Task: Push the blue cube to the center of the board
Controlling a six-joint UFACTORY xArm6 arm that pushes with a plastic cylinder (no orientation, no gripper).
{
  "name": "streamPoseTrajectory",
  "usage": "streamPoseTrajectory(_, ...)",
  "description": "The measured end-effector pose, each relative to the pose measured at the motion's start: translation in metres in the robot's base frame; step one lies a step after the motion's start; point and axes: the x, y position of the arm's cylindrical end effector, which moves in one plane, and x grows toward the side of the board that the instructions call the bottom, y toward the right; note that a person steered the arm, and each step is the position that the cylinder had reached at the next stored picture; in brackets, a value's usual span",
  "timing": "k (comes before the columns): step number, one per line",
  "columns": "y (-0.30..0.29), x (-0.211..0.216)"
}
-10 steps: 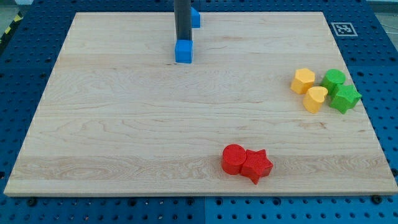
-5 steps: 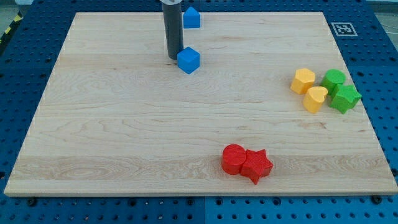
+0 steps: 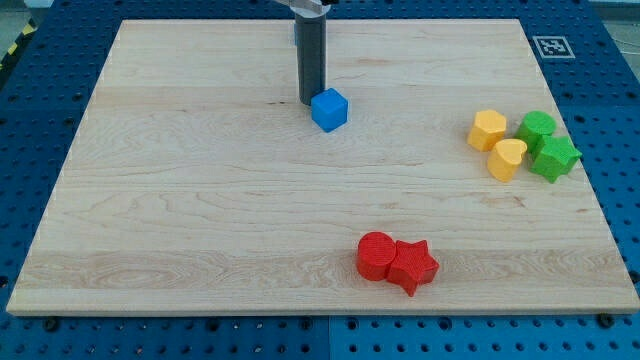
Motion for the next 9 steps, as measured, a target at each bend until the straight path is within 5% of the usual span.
streamPoseTrajectory(6, 0.013, 0.037)
streamPoseTrajectory(9, -0.035, 0.000)
